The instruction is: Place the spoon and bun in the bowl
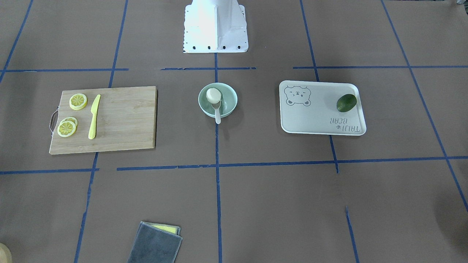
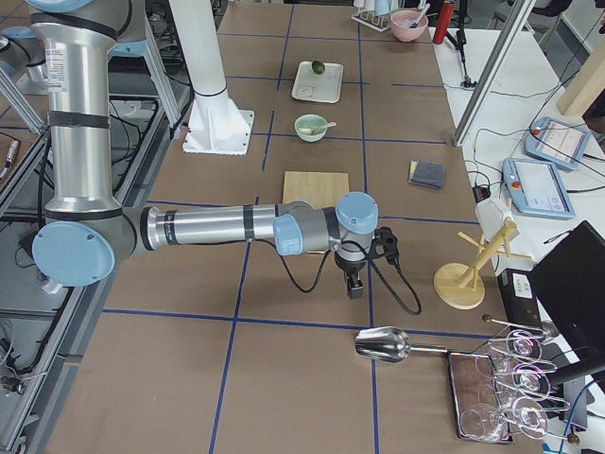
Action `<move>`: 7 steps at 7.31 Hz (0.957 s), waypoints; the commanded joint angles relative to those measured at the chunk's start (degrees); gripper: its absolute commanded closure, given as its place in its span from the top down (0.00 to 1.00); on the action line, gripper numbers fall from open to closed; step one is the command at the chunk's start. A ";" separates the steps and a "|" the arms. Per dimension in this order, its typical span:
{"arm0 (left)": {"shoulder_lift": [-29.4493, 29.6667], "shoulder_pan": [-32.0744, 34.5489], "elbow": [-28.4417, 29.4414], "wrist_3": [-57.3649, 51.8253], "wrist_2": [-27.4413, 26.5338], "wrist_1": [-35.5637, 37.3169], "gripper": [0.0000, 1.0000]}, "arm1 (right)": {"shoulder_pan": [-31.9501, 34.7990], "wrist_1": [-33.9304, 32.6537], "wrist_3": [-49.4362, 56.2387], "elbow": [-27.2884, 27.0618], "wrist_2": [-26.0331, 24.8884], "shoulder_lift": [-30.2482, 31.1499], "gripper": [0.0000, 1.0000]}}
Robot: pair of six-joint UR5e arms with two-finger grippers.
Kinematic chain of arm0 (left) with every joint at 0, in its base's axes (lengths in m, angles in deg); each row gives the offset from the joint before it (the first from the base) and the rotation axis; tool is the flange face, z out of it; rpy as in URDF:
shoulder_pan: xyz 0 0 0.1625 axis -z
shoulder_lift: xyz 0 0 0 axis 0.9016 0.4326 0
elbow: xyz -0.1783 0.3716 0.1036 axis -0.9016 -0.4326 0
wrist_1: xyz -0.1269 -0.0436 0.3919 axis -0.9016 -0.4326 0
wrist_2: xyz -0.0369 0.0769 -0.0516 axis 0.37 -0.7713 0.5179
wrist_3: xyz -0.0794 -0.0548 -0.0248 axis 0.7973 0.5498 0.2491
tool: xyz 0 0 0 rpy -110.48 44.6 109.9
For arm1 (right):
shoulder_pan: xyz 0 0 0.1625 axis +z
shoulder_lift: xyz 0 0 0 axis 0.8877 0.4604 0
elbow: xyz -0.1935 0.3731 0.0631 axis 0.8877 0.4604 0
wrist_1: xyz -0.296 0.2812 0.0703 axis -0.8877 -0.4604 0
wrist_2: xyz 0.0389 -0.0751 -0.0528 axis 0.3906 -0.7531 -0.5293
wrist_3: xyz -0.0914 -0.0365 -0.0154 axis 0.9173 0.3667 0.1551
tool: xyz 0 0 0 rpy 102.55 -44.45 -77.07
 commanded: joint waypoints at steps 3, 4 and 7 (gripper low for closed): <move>-5.06 0.49 2.15 -0.62 2.72 -0.55 1.00 | 1.37 -0.36 1.29 2.35 0.22 -0.47 1.00; -5.16 0.67 2.33 -0.62 3.61 -0.47 1.00 | 1.37 -0.80 0.59 2.53 0.40 -0.47 1.00; -4.55 1.55 2.60 -0.01 3.62 -0.29 1.00 | 4.17 -0.98 -3.37 2.80 5.50 -0.30 1.00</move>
